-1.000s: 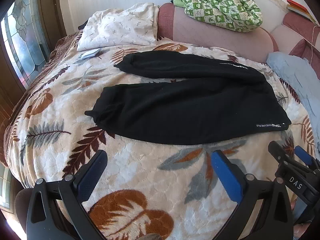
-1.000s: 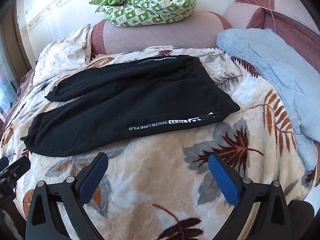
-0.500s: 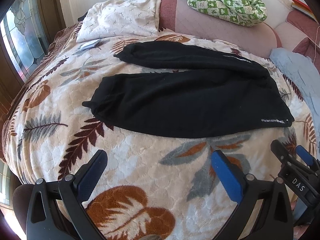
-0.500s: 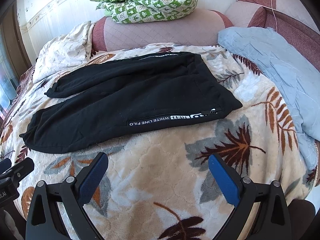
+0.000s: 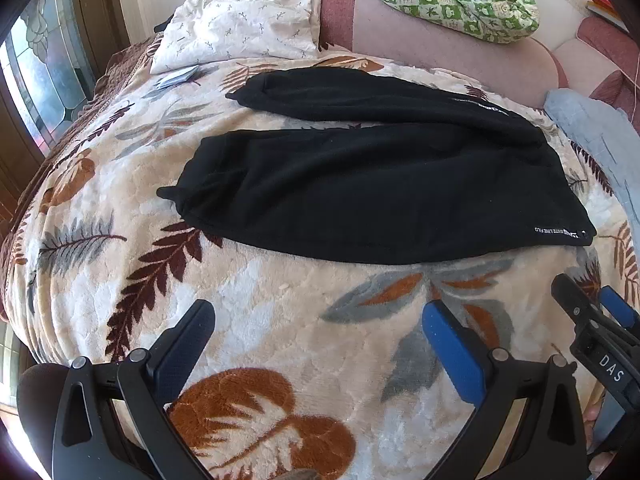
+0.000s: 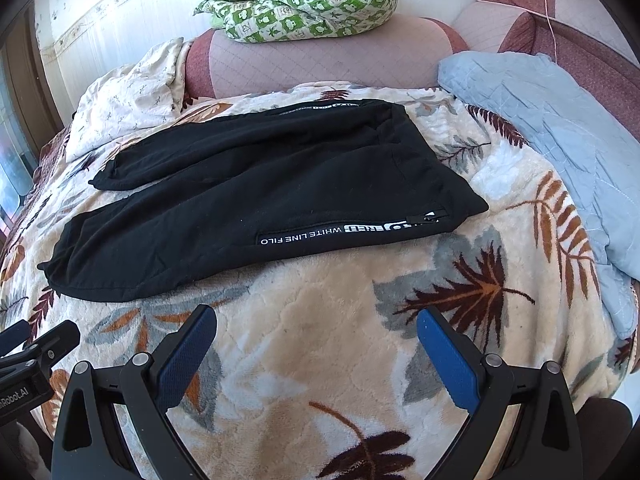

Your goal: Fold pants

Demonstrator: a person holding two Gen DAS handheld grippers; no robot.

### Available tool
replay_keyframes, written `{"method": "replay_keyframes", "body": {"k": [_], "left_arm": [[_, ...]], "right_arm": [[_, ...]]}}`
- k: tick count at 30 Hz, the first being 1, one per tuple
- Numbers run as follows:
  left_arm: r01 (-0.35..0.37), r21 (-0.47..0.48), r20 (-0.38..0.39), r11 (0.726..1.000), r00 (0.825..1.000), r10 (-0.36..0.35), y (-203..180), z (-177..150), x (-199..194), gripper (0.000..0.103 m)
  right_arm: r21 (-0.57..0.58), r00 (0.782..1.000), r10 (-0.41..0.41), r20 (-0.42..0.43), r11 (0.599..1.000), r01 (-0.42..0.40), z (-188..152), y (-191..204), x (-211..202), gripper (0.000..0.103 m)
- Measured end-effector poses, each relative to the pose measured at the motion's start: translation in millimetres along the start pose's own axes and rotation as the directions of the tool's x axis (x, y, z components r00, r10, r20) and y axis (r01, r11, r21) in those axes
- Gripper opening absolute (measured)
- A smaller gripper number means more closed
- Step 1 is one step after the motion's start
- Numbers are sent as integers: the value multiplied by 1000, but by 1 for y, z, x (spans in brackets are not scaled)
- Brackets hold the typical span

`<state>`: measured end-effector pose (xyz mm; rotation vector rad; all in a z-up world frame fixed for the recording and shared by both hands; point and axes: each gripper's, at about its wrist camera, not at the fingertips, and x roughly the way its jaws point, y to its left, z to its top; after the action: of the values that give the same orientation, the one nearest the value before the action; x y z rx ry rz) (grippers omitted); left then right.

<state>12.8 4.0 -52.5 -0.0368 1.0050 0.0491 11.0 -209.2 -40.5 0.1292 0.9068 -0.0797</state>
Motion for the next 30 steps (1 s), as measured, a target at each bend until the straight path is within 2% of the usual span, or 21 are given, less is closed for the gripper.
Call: {"method": "replay_keyframes", "body": {"k": [17, 30], "left_arm": [[-24, -18, -88, 1000, 996, 23, 9, -16, 39, 103], [-33, -20, -65, 999, 997, 32, 8, -18, 43, 103]], "right_arm": [[-18, 1000, 2, -16, 1000, -2, -2, 3, 4, 102], [-45, 999, 0, -36, 999, -2, -5, 9, 11, 102]]}}
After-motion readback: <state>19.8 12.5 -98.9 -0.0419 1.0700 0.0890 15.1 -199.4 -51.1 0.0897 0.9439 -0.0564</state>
